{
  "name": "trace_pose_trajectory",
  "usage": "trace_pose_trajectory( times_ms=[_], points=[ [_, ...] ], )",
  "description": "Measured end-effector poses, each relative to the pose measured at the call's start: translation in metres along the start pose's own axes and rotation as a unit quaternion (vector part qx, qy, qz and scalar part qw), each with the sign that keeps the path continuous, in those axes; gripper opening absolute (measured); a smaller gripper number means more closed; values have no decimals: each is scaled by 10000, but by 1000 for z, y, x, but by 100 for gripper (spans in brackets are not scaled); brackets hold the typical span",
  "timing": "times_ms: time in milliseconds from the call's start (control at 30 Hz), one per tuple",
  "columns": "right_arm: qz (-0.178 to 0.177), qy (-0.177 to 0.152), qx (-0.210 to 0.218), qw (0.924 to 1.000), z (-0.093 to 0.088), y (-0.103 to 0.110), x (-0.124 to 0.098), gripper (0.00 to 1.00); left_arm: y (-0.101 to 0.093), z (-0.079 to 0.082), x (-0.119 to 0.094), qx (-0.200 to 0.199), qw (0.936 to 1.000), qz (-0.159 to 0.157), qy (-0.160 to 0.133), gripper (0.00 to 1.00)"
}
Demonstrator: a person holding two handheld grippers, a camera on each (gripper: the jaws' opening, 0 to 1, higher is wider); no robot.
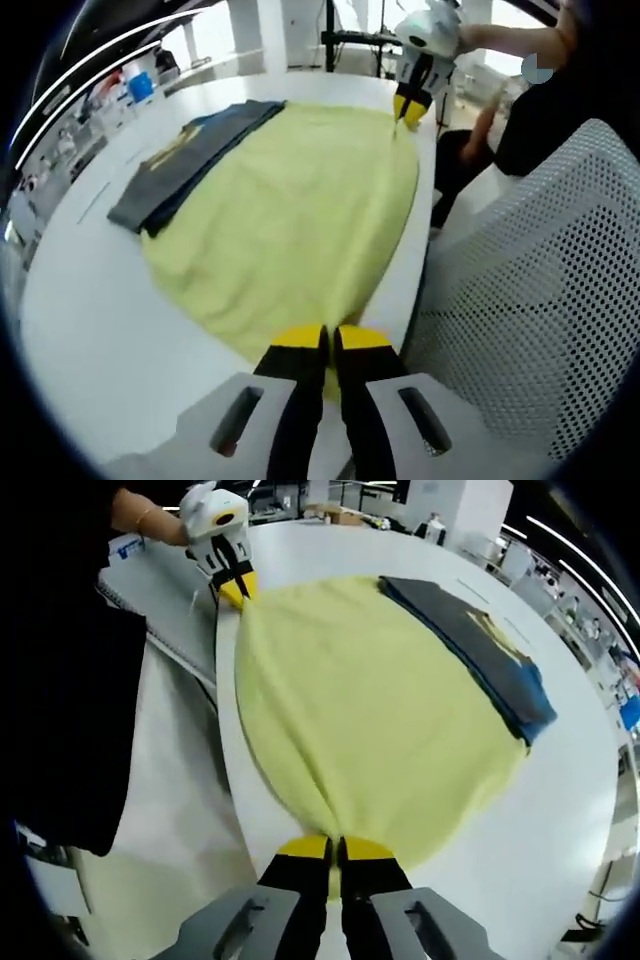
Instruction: Fold the garment on the visible template until the final outline fits inside the template.
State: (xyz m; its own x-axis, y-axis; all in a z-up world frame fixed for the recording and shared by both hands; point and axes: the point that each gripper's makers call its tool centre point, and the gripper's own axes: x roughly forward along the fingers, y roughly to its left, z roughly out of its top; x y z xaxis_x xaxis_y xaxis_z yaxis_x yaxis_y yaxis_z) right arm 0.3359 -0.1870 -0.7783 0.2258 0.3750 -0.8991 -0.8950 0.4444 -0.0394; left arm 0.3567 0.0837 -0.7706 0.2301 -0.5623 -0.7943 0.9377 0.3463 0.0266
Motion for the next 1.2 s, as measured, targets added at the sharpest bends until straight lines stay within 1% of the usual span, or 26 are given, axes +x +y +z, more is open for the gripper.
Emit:
trace_pose_trajectory(
  times_ms=[67,133,167,200,267,367,400,467,533,600,633,800,967,1067,1200],
  points=[
    [33,2,58,10000,1,1,-4,0,2,3,-3,-65,10000,18,-8,0],
    [8,-17,89,10000,3,0,-10,0,1,7,-7,-240,9997,-49,-60,1],
    [-9,-38,113,9999,3,-2,-14,0,0,7,-8,-365,9993,-106,-13,1],
    [-6,-74,139,9999,5,-3,-16,0,2,8,-10,-435,9990,-95,-1,1],
    [40,-143,226,9996,7,-3,-21,0,3,10,-12,-498,9987,-80,13,0],
    [6,-167,175,9997,12,-5,-29,0,3,17,-18,-489,9988,-92,-28,0],
    [-30,-170,158,9997,13,-6,-31,0,4,21,-19,-442,9989,-69,-124,0],
    [-112,-173,144,9997,15,-10,-35,0,5,24,-22,-359,9992,-43,-187,0],
    [-129,-189,131,9997,17,-10,-37,0,6,27,-25,-386,9991,-47,-196,0],
    [-148,-170,91,9997,18,-8,-39,0,4,28,-28,-344,9992,-68,-189,0],
    [-155,-168,89,9997,18,-8,-40,0,4,29,-29,-246,9995,-84,-169,0],
    [-296,-191,145,9993,22,-9,-45,0,9,37,-37,-36,9998,68,-170,0],
    [-413,-257,186,9986,27,-10,-56,0,10,44,-46,-14,9998,112,-161,0],
    [-399,-298,232,9985,30,-7,-60,0,10,45,-50,-24,9999,131,-110,0],
    [-336,-257,190,9989,31,-1,-64,0,7,45,-56,-43,9999,138,-77,0]
  ],
)
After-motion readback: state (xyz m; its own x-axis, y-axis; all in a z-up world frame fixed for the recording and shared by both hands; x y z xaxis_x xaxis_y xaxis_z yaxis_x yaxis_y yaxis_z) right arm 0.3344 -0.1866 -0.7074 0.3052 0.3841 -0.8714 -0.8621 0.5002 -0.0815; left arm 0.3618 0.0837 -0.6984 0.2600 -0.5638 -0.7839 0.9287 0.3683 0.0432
